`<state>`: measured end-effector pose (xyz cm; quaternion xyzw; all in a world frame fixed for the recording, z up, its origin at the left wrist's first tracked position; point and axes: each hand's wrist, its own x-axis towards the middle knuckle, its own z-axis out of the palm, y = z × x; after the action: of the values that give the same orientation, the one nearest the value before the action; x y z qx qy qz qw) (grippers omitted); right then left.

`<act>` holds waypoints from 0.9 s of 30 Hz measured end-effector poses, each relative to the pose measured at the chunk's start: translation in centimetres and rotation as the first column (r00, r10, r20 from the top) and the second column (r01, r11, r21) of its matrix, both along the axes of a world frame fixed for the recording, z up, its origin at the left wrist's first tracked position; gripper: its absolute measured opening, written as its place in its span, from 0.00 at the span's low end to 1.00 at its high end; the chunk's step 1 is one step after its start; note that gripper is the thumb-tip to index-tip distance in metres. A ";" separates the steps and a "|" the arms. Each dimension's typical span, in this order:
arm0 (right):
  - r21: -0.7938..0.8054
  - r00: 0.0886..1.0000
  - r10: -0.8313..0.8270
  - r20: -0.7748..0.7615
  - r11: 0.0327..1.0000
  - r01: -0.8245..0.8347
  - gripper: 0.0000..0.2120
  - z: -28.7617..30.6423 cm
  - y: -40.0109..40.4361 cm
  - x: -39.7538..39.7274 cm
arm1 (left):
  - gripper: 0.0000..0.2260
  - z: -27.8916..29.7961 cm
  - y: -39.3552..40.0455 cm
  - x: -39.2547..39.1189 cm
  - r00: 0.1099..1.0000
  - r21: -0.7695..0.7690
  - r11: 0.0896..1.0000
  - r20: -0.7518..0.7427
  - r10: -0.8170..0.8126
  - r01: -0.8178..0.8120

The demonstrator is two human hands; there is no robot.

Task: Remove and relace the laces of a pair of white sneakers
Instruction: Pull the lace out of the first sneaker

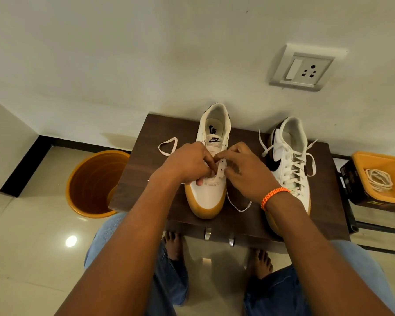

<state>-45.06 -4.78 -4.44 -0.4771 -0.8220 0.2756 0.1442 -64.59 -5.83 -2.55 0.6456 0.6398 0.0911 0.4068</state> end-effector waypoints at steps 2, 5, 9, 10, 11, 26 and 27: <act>0.022 1.000 -0.008 0.021 1.000 0.007 0.12 0.0 0.0 0.0 | 0.05 0.0 0.2 0.1 1.000 0.007 1.000 -0.010 -0.008 0.008; 0.054 0.998 -0.032 0.051 0.998 0.029 0.12 0.1 0.1 -0.2 | 0.05 -0.2 0.3 0.4 0.997 0.010 0.999 -0.063 -0.041 0.042; 0.066 0.996 -0.074 0.049 0.995 0.071 0.12 0.1 -0.1 -0.6 | 0.08 -0.4 -0.2 1.1 0.979 0.027 0.993 -0.177 -0.105 0.111; 0.063 0.996 -0.079 0.046 0.995 0.076 0.11 0.1 -0.1 -0.7 | 0.08 -0.3 -0.2 0.9 0.976 0.028 0.992 -0.184 -0.112 0.120; 0.064 0.996 -0.081 0.044 0.995 0.078 0.10 0.1 -0.1 -0.7 | 0.07 -0.2 -0.2 0.5 0.983 0.023 0.994 -0.149 -0.105 0.109; 0.029 0.996 -0.054 -0.066 0.998 0.056 0.15 0.0 0.4 -0.4 | 0.06 0.2 -0.7 -0.9 0.993 -0.021 0.998 0.102 0.065 -0.063; 0.043 0.997 -0.053 -0.064 0.997 0.056 0.13 -0.1 0.3 -0.4 | 0.05 0.0 -0.6 -0.6 0.997 0.011 0.999 0.065 0.052 -0.053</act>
<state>-45.47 -4.46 -4.54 -0.4871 -0.8096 0.2680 0.1883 -65.24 -6.43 -2.54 0.6280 0.6424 0.1265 0.4206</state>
